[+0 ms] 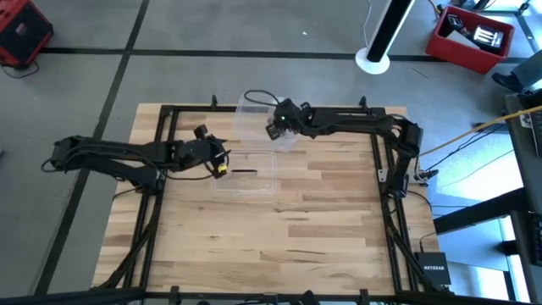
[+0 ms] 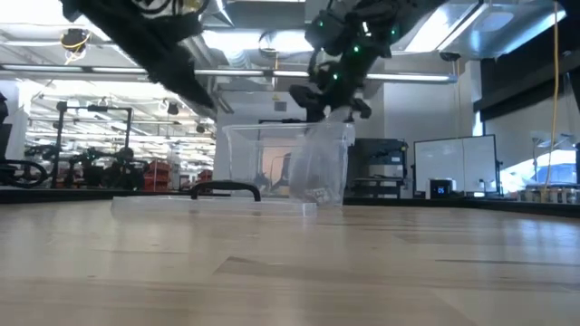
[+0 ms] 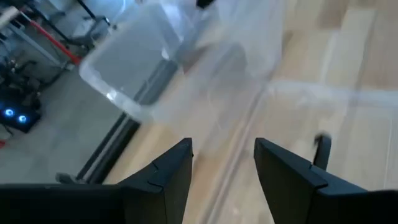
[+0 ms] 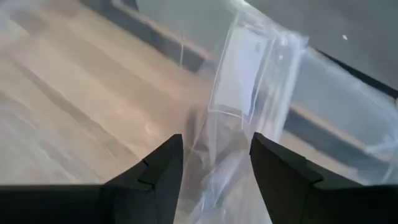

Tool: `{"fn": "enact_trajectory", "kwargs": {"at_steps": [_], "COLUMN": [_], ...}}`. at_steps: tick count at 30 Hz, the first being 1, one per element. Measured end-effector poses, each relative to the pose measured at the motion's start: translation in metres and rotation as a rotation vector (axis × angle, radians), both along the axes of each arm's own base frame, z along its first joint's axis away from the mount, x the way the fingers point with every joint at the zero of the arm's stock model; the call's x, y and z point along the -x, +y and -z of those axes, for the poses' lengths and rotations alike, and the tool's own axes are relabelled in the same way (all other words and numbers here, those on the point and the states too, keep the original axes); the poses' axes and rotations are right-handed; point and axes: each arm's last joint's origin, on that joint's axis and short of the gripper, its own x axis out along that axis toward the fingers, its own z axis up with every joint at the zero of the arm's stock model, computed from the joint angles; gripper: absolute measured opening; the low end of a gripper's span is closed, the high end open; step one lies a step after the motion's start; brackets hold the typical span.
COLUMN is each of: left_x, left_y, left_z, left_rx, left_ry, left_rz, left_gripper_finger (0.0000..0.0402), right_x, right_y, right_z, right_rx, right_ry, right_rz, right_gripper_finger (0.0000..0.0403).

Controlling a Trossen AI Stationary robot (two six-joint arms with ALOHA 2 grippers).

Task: Roll bandage
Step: Put the transparent zip bag containing the rolled brown bandage into the transparent container, then close the transparent container

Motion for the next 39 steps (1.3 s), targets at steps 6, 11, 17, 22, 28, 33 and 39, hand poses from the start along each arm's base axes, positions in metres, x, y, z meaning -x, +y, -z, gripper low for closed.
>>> {"fn": "enact_trajectory", "kwargs": {"at_steps": [6,11,17,22,28,33,39], "left_x": [0.004,0.004,0.013,0.025,0.041,0.051,0.041], "left_y": [-0.004,-0.010,-0.022,-0.032,-0.036,-0.036,-0.040], "left_z": [0.013,0.008,0.010,0.003,-0.007,0.009,0.035], "left_rx": [0.038,0.073,0.149,0.217,0.330,0.457,0.505], "left_ry": [0.030,0.014,0.041,0.032,-0.017,0.030,-0.018], "left_rz": [-0.010,-0.004,-0.019,-0.027,-0.111,-0.229,-0.105], "left_gripper_finger": [0.0166,0.0166,0.0166,0.0166,0.0166,0.0166,0.0166], "right_x": [0.004,0.011,0.010,0.013,0.050,0.067,0.063], "right_y": [0.004,0.002,0.015,0.046,0.104,0.153,0.187], "right_z": [-0.028,-0.033,-0.008,-0.058,-0.105,-0.081,-0.014], "right_rx": [0.068,0.133,0.093,0.188,0.181,0.064,-0.042], "right_ry": [-0.023,0.014,0.014,0.021,0.008,-0.047,-0.196], "right_rz": [-0.049,-0.015,-0.041,-0.143,-0.233,-0.260,-0.300], "right_gripper_finger": [0.0182,0.0182,0.0182,0.0182,0.0182,0.0182,0.0182]}}
